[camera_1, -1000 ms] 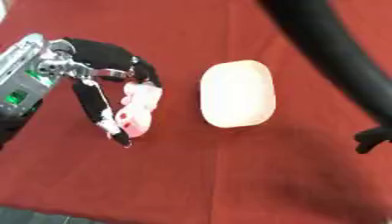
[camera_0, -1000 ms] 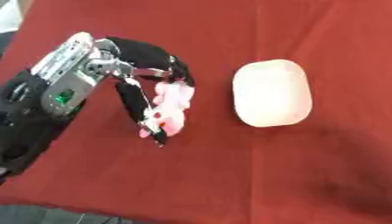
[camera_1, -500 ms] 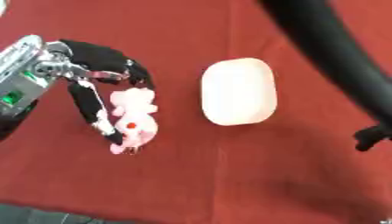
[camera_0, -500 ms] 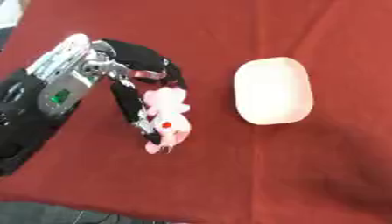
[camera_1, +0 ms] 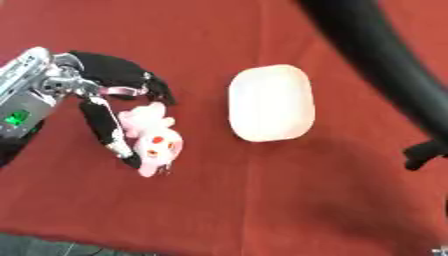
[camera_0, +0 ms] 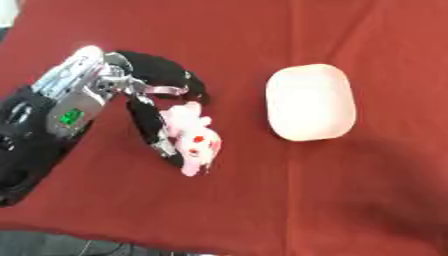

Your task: Pick up objects on the table and place them in the box.

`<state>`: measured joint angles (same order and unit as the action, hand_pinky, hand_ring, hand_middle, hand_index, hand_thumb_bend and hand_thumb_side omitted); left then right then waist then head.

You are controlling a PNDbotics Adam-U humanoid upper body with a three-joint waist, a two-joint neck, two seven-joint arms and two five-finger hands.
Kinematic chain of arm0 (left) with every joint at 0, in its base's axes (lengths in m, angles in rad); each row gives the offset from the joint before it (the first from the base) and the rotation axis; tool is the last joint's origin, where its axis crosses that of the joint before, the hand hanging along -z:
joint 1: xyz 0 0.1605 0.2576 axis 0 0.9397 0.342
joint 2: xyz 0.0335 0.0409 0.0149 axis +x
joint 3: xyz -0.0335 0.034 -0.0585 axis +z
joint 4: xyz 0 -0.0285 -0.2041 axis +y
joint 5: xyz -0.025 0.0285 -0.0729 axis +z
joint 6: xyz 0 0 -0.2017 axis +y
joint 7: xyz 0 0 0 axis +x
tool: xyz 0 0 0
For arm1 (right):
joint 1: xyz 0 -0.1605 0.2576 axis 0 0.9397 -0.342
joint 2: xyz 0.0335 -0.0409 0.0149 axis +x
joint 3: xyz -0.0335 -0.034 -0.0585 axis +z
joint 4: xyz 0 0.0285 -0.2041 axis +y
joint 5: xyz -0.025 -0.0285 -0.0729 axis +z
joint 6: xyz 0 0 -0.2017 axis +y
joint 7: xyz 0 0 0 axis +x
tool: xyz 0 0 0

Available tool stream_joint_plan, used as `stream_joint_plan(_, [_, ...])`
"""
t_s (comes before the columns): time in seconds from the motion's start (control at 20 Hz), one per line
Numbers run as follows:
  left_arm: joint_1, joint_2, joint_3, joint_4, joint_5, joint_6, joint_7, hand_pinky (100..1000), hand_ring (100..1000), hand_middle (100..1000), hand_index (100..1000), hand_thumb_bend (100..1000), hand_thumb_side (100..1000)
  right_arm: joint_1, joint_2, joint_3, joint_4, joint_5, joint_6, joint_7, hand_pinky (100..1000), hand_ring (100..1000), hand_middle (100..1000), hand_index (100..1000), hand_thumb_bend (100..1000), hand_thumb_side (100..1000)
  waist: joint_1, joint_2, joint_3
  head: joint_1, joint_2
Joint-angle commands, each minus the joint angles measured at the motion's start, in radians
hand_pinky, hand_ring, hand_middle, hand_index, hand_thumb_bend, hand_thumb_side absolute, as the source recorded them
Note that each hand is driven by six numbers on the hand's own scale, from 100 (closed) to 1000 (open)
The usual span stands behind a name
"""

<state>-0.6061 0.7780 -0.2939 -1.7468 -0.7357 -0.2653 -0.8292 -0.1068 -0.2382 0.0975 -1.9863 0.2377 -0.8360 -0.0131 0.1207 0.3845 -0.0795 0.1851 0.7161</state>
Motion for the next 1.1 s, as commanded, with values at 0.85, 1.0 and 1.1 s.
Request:
stream_joint_plan(0.85, [0.062,-0.086,-0.027,-0.104,-0.450,-0.062,0.016,646,704,797,873,825,319,-0.017,-0.006,-0.009,-0.014,-0.029,-0.013,0.002,337,542,847,898,139,766,-0.012,-0.019,0.000,-0.021,0.014])
stream_joint_plan(1.0, [0.063,-0.074,-0.017,-0.106,-0.501,-0.048,0.027,571,648,737,821,475,100,-0.017,-0.006,-0.010,-0.014,-0.030,-0.013,0.003,337,542,847,898,138,766,-0.012,-0.019,0.000,-0.022,0.017])
stream_joint_plan(1.1, [0.067,-0.073,-0.005,-0.114,-0.522,-0.016,0.071,497,584,629,725,304,100,-0.018,-0.006,-0.011,-0.014,-0.031,-0.013,0.003,337,541,846,898,137,766,-0.013,-0.018,0.001,-0.023,0.018])
